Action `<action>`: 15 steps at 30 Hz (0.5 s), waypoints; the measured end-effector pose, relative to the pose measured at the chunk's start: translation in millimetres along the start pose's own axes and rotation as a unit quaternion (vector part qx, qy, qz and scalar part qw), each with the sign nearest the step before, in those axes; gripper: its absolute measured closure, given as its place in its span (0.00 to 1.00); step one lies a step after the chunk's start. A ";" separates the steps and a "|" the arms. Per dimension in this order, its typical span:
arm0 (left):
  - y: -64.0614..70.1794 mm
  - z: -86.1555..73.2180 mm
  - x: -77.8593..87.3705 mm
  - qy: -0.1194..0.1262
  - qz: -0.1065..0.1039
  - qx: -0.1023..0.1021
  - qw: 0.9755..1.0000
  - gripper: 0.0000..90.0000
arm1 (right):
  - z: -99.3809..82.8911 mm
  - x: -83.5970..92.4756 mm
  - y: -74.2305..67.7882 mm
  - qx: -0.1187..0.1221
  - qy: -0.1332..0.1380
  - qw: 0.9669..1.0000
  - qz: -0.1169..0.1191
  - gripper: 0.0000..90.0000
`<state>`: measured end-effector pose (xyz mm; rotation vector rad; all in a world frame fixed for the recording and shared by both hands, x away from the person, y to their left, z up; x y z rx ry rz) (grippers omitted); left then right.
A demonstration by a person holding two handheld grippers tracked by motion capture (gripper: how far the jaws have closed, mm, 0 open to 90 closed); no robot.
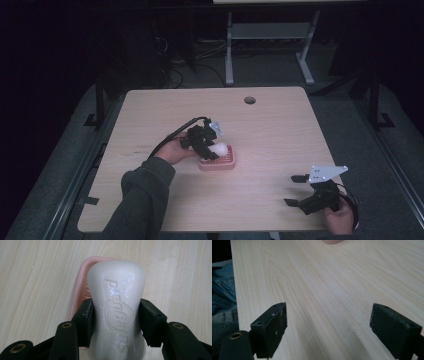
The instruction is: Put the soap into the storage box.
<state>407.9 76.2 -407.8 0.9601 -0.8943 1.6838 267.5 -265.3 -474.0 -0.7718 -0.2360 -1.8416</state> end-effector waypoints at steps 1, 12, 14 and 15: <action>0.0 0.0 0.0 0.000 0.000 0.000 1.000 0.55 | 0.0 0.0 0.0 0.000 0.000 1.000 0.000 0.16; -3.1 3.6 -12.5 -0.007 -0.003 0.001 1.000 0.55 | 0.1 -0.3 -0.1 0.002 -0.002 1.000 0.001 0.16; -4.0 3.0 -16.7 -0.011 -0.004 0.005 1.000 0.55 | 0.3 -0.3 -0.4 0.001 -0.002 1.000 0.001 0.16; -4.3 3.1 -17.8 -0.012 -0.003 0.003 1.000 0.55 | 0.2 -0.3 -0.4 0.001 -0.002 1.000 0.001 0.16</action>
Point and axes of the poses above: each handheld gripper's, and its own axes: x roughly backward along the jaws, z roughly out of its top, y roughly to its right, the point moved 2 cm from there along -x, roughly forward along the jaws, and after that the axes turned 7 degrees about z, right-handed, at the moved point
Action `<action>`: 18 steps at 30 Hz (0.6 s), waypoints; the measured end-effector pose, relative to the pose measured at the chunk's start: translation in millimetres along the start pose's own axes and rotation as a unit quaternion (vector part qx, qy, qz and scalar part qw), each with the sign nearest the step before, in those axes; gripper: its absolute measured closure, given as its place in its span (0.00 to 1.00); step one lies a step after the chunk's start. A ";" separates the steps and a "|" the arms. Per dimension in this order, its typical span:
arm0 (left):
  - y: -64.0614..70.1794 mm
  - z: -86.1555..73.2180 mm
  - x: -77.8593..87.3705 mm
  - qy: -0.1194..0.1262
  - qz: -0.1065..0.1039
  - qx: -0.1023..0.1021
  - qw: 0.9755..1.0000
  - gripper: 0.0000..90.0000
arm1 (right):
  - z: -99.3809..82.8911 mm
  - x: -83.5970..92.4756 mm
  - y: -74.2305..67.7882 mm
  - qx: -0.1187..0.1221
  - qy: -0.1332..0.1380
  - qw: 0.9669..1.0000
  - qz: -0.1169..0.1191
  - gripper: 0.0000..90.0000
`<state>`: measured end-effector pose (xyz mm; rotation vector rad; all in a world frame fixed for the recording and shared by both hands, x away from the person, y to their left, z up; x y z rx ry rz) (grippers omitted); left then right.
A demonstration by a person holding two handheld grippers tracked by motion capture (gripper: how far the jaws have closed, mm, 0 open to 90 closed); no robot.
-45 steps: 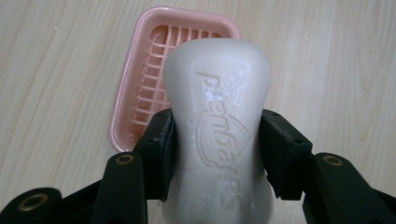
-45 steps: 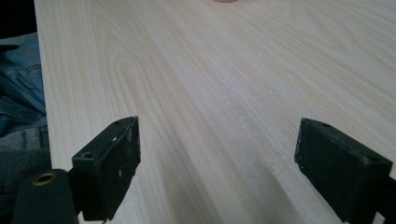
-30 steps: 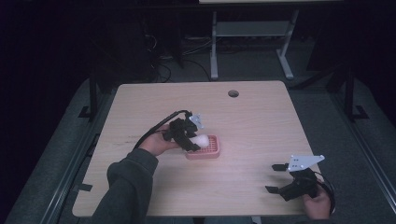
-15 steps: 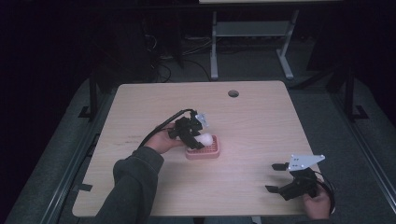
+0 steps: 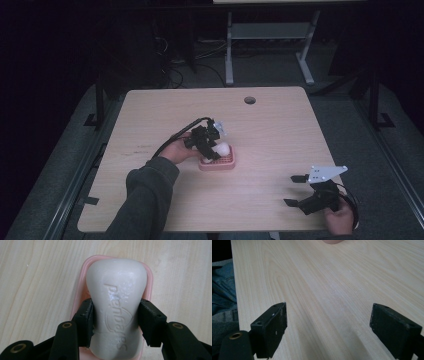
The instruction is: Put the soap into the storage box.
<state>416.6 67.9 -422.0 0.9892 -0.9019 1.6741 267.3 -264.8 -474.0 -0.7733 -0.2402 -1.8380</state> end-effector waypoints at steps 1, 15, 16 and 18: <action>0.2 0.2 -1.0 -0.001 -0.002 0.001 1.000 0.55 | -0.1 0.1 0.1 0.000 0.000 1.000 0.000 0.16; -2.2 0.1 -9.3 -0.007 -0.002 0.001 1.000 0.55 | -0.4 0.4 0.4 0.000 0.001 1.000 0.000 0.16; -2.3 0.1 -9.5 -0.007 -0.002 0.001 1.000 0.55 | -0.3 0.4 0.4 0.000 0.001 1.000 0.000 0.16; -2.2 0.3 -10.0 -0.008 -0.001 -0.001 1.000 0.55 | -0.3 0.4 0.2 0.000 0.000 1.000 0.000 0.16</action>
Point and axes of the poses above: each handheld gripper's, and its own axes: x roughly backward along the jaws, z roughly out of its top, y roughly to its right, the point moved 2 cm from there along -x, roughly forward along the jaws, and after that the axes turned 7 degrees about z, right-handed, at the moved point
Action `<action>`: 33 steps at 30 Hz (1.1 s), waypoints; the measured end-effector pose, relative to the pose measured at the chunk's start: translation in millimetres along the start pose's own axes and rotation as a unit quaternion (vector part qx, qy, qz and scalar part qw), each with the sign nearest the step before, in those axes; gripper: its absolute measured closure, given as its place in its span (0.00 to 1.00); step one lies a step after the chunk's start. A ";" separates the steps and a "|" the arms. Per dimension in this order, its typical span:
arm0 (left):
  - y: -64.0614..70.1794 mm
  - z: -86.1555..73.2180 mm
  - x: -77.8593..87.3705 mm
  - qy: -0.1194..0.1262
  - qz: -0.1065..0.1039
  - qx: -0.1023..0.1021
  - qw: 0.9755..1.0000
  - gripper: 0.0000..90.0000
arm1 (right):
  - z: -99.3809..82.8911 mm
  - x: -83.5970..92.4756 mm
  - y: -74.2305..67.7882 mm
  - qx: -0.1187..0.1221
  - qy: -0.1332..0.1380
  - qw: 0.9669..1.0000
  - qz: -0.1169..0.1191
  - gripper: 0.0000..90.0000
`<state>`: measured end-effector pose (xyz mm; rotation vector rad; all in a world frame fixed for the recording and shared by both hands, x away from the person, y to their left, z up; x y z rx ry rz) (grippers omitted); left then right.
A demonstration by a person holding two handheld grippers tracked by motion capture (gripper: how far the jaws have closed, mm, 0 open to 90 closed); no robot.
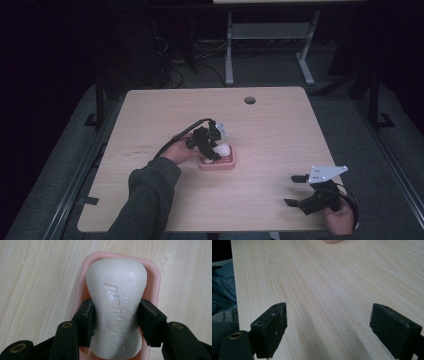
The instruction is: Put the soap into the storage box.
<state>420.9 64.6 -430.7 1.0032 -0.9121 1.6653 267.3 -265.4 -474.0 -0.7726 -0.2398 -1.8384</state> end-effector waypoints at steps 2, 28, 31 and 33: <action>0.4 0.4 -1.2 0.000 0.001 0.000 1.000 0.55 | 0.0 0.0 0.0 0.000 0.000 1.000 0.000 0.16; 1.6 1.0 -9.6 -0.011 0.000 -0.003 1.000 0.55 | 0.3 -0.3 0.0 0.001 -0.001 1.000 0.000 0.16; 1.9 1.1 -10.0 -0.012 0.001 -0.003 1.000 0.55 | 0.3 -0.3 0.0 0.001 0.000 1.000 0.000 0.16; 2.0 1.1 -9.9 -0.012 0.001 -0.004 1.000 0.55 | 0.3 -0.3 0.1 0.002 -0.002 1.000 0.001 0.16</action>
Point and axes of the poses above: each handheld gripper's, and its own axes: x roughly backward along the jaws, z roughly out of its top, y roughly to its right, the point moved 2 cm from there along -x, roughly forward along the jaws, and after that the axes turned 7 degrees about z, right-handed, at the moved point
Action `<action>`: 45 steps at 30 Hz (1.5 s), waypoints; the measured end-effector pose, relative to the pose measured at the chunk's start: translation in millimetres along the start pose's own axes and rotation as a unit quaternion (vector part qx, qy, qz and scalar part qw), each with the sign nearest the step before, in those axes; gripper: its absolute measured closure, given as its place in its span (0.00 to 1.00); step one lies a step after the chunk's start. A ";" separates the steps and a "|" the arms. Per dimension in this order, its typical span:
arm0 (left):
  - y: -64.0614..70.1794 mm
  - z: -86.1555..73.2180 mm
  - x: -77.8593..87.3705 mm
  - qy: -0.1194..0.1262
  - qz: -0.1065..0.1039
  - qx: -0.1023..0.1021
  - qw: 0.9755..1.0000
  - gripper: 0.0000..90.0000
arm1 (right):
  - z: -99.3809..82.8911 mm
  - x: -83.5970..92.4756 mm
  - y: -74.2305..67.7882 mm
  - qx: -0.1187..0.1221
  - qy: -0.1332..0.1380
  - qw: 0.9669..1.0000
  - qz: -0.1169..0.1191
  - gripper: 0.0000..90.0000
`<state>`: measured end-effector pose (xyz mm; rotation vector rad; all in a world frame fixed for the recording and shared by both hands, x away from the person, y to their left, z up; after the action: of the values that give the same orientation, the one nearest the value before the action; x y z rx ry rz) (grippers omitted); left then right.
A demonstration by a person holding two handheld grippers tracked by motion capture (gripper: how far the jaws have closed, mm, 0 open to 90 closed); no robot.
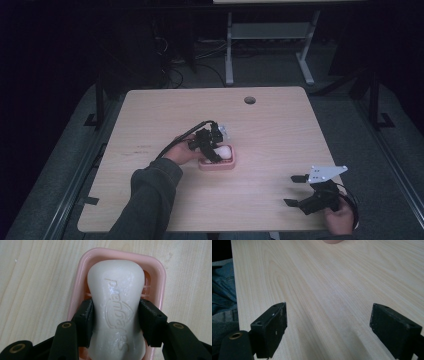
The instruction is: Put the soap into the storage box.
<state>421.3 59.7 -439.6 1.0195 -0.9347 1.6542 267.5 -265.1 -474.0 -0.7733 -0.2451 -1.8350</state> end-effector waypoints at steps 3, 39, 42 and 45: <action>0.1 -0.2 0.1 0.000 0.000 0.000 1.000 0.55 | 0.2 -0.2 -0.2 -0.001 0.000 1.000 0.000 0.16; 2.8 -7.6 25.3 0.032 0.005 0.011 0.999 0.45 | 2.2 -1.6 -0.4 0.000 -0.001 1.000 -0.001 0.16; 2.4 -11.5 28.2 0.035 0.006 0.015 0.999 0.44 | 2.2 -1.6 -0.4 -0.001 -0.001 1.000 -0.003 0.16; 3.7 -15.0 31.3 0.040 0.009 0.018 0.999 0.43 | 2.0 -1.4 -0.4 -0.003 -0.001 1.000 -0.003 0.16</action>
<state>408.3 82.4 -416.6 0.9651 -0.8657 1.7194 268.2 -262.8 -473.2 -0.7795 -0.2446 -1.8419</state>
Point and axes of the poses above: each handheld gripper's, and its own axes: x roughly backward along the jaws, z roughly out of its top, y roughly to its right, the point moved 2 cm from there along -x, roughly forward along the jaws, and after that the axes turned 7 degrees about z, right-handed, at the moved point
